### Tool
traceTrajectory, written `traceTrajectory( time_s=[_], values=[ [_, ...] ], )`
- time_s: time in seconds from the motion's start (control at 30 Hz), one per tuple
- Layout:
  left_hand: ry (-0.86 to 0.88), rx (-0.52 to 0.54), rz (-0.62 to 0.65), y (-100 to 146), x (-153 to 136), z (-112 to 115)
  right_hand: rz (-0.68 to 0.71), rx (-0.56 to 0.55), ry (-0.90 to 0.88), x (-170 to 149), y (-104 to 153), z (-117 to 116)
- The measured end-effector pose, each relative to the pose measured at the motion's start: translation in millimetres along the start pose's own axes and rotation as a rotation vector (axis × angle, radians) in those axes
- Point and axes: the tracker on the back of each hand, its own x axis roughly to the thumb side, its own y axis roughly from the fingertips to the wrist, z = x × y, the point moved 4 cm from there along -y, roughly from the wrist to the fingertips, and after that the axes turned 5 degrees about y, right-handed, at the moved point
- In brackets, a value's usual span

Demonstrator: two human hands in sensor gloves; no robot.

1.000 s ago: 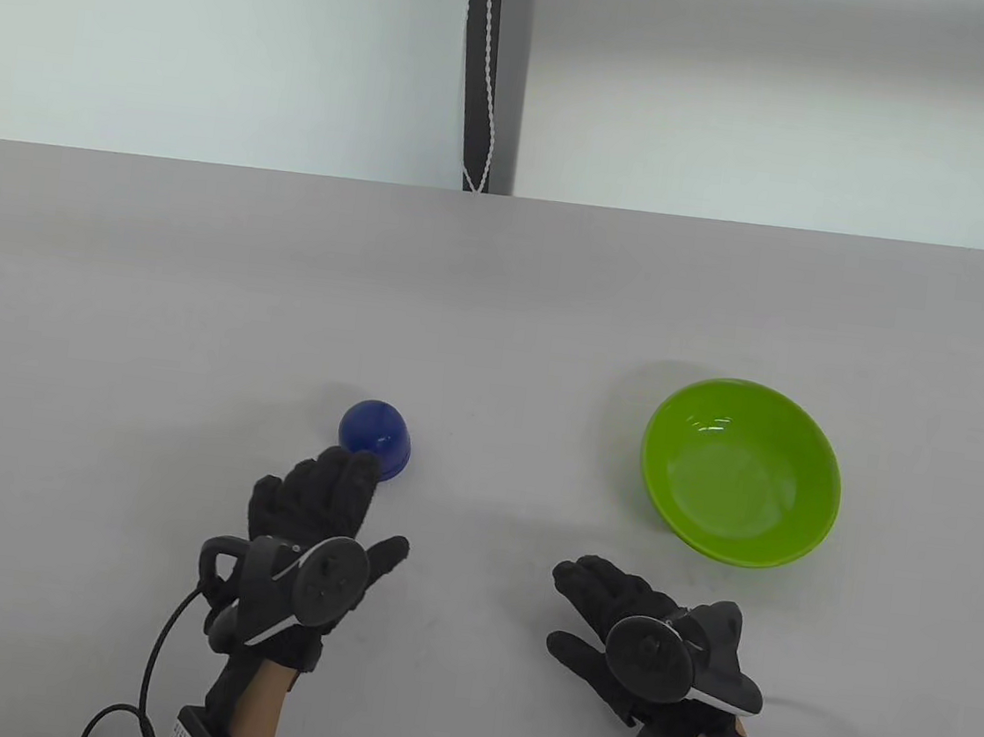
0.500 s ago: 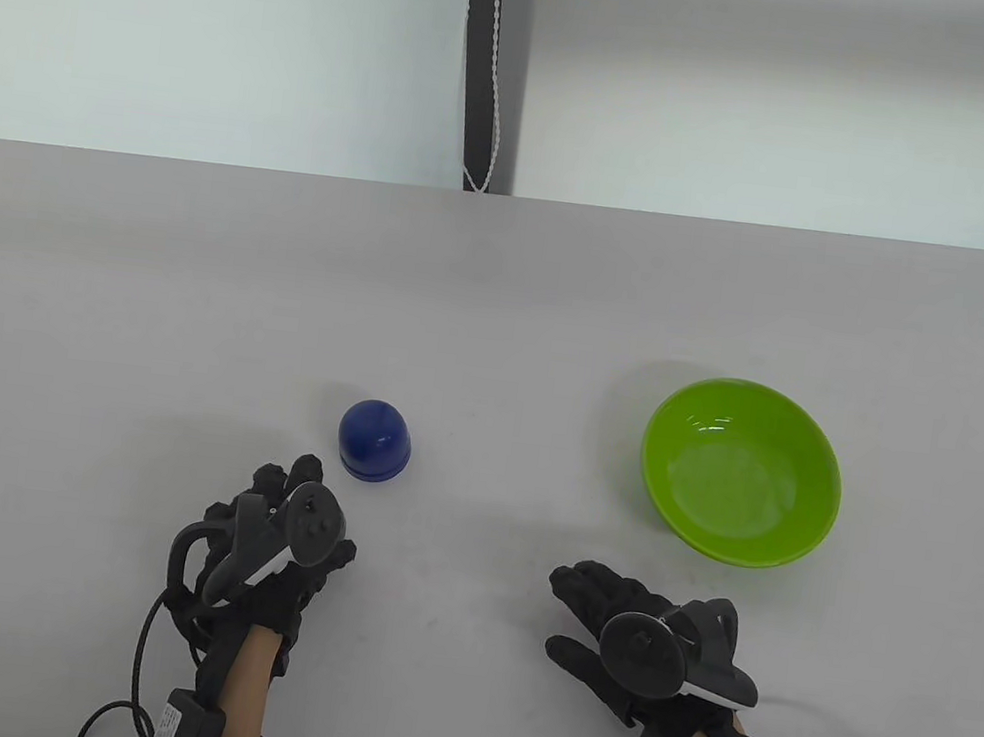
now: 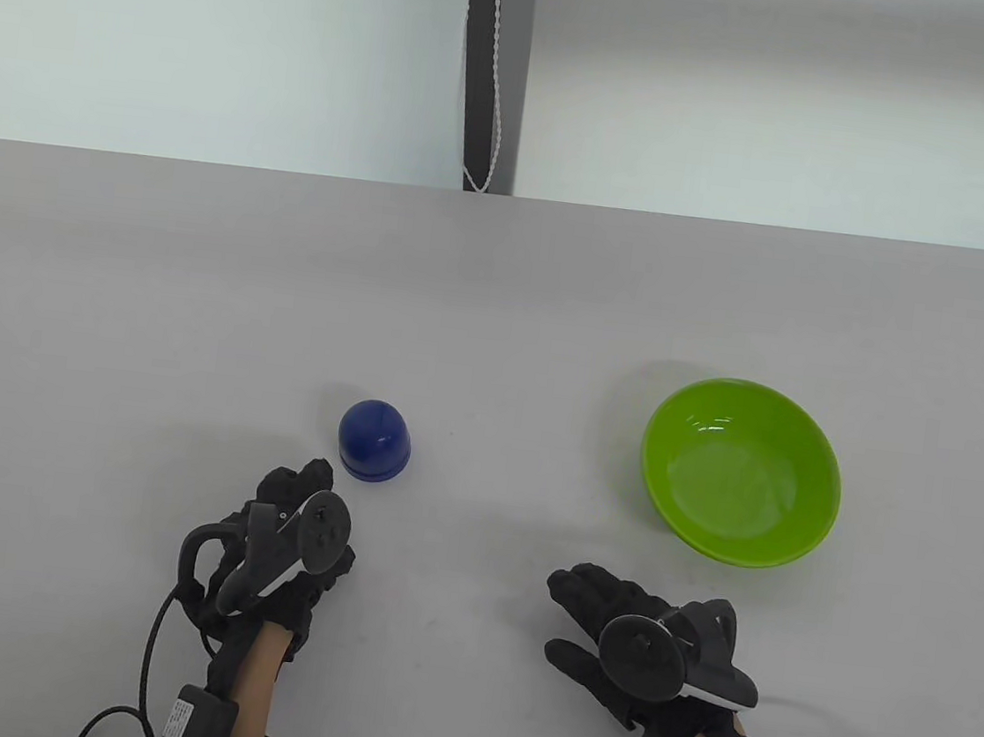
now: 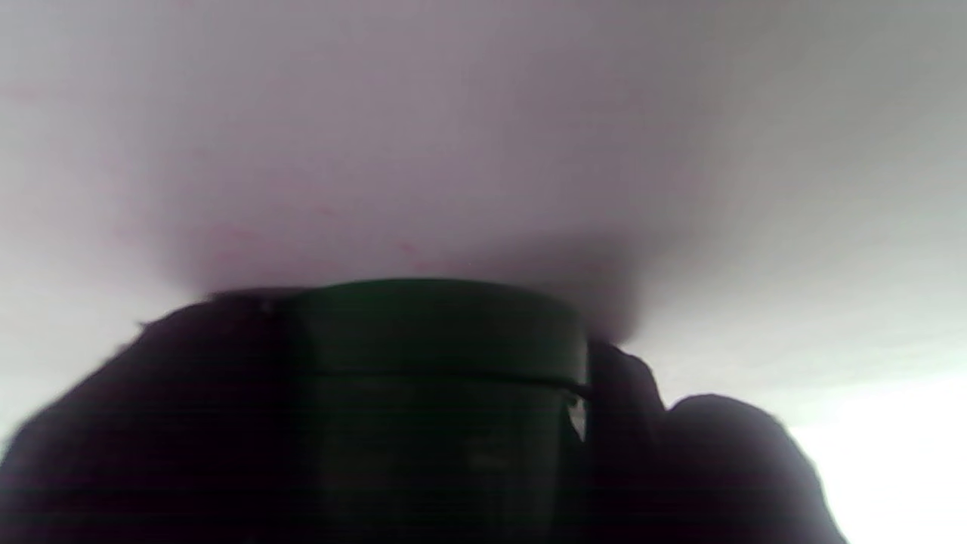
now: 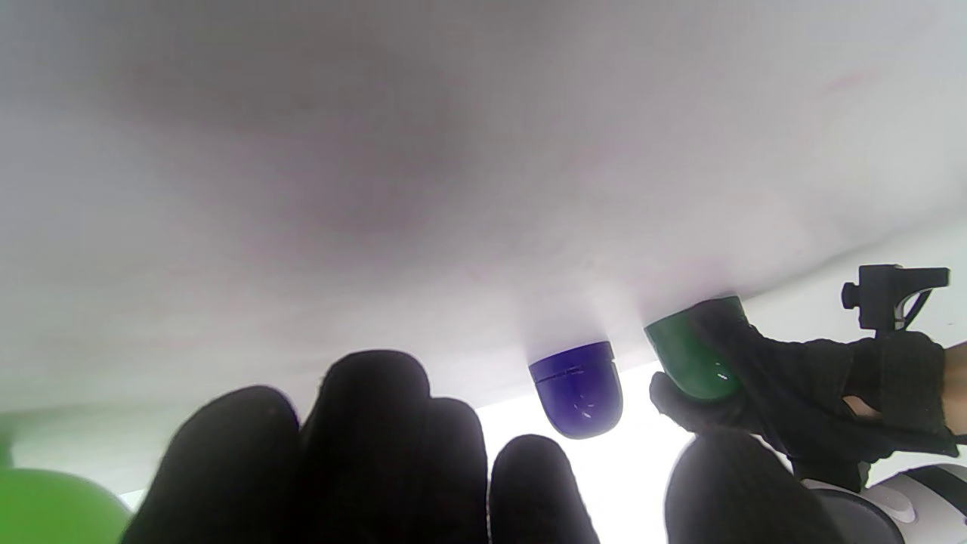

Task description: Pour dice into bowl

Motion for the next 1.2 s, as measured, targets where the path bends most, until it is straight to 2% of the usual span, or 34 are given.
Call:
traceTrajectory(
  time_s=[0.3, 0.43, 0.5, 0.53, 0.67, 0.83, 0.9, 1.07, 1.17, 1.2],
  values=[
    [-0.033, 0.021, -0.002, 3.0, 2.5, -2.6, -0.006, 0.012, -0.030, -3.1, -1.1, -2.0],
    [-0.007, 0.066, 0.034, 11.9, 10.1, -12.4, -0.007, 0.011, -0.034, -3.8, -0.9, -1.8],
    [0.016, 0.045, 0.057, 18.9, 16.9, -20.0, -0.007, 0.006, -0.040, -4.3, -1.1, -1.8],
    [0.039, 0.103, 0.105, 24.5, 24.5, -28.5, -0.015, -0.001, -0.058, -5.0, -1.7, -1.8],
    [0.142, 0.082, 0.253, 42.3, 60.3, -51.8, -0.038, -0.032, -0.151, -7.0, -2.7, -1.3],
    [0.170, 0.091, 0.471, 66.1, 127.6, -84.9, -0.034, -0.105, -0.324, -9.0, -1.5, 1.5],
    [0.166, 0.063, 0.531, 71.9, 151.0, -90.8, -0.036, -0.143, -0.380, -10.5, 0.1, 3.9],
    [0.129, 0.041, 0.653, 77.8, 201.8, -96.9, -0.018, -0.365, -0.509, -15.7, 10.1, 19.0],
    [0.147, -0.045, 0.698, 77.8, 226.0, -91.7, 0.029, -0.405, -0.547, -13.3, 13.5, 22.6],
    [0.126, -0.043, 0.698, 77.2, 230.3, -91.5, 0.013, -0.418, -0.535, -15.2, 14.7, 22.7]
  ],
)
